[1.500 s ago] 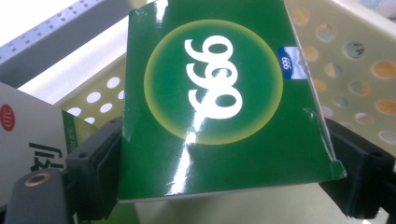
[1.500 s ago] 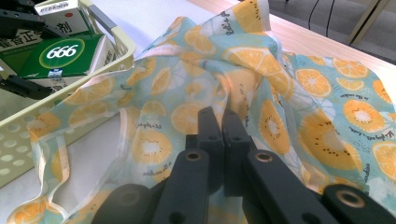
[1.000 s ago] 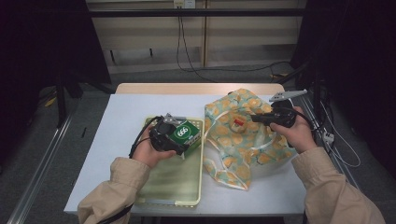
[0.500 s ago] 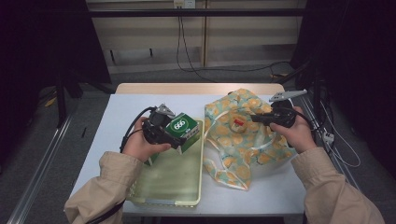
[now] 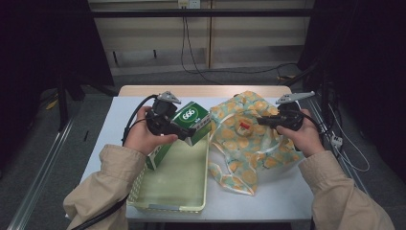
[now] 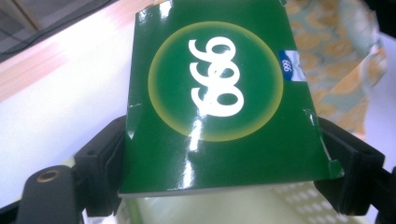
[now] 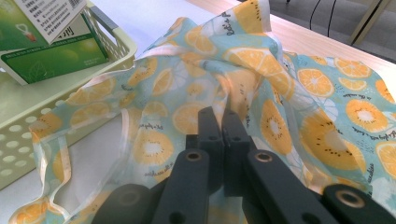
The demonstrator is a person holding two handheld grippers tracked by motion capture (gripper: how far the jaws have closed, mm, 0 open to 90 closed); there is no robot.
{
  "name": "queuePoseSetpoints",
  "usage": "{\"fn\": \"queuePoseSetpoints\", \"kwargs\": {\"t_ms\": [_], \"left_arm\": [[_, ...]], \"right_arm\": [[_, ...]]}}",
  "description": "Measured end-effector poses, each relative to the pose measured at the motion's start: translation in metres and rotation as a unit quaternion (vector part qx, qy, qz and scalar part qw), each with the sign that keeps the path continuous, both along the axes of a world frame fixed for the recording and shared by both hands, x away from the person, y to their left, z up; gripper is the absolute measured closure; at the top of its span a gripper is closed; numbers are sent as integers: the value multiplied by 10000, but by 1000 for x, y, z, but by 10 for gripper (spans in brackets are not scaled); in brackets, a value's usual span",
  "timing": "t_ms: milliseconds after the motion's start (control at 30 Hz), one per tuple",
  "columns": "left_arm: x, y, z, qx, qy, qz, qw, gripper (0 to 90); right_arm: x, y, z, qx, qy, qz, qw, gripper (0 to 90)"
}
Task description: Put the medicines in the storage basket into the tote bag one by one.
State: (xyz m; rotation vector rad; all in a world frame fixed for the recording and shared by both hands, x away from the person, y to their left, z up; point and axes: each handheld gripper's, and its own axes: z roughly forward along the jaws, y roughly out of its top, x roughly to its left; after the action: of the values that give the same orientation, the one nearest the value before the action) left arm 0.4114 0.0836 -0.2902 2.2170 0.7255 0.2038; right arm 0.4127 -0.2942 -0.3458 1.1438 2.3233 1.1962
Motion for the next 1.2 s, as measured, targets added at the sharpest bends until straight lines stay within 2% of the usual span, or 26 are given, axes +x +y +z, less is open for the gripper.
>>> {"fn": "queuePoseSetpoints", "kwargs": {"t_ms": [167,200,267,567,767,900,1000,1200], "left_arm": [[1,-14,3,-133,-54,-121,9998,163],[1,-18,3,-132,-69,-79,9999,164],[1,-24,1,-229,-42,-180,9996,163],[0,-55,-6,-330,23,-423,9986,163],[0,-74,-16,-233,61,-648,9976,163],[2,-84,-22,-319,101,-672,9972,163],[3,-92,-24,-291,119,-719,9969,163],[4,-112,-27,-146,121,-900,9958,163]], "right_arm": [[0,2,2,4,-15,28,10000,899],[0,2,2,6,-18,30,10000,899],[0,1,2,20,-7,22,10000,899],[0,0,3,19,-21,28,10000,900],[1,-1,6,41,-43,14,10000,900],[1,-1,8,53,-66,15,10000,900],[1,-1,9,47,-87,15,9999,900],[1,-1,13,42,-116,1,9999,900]]}}
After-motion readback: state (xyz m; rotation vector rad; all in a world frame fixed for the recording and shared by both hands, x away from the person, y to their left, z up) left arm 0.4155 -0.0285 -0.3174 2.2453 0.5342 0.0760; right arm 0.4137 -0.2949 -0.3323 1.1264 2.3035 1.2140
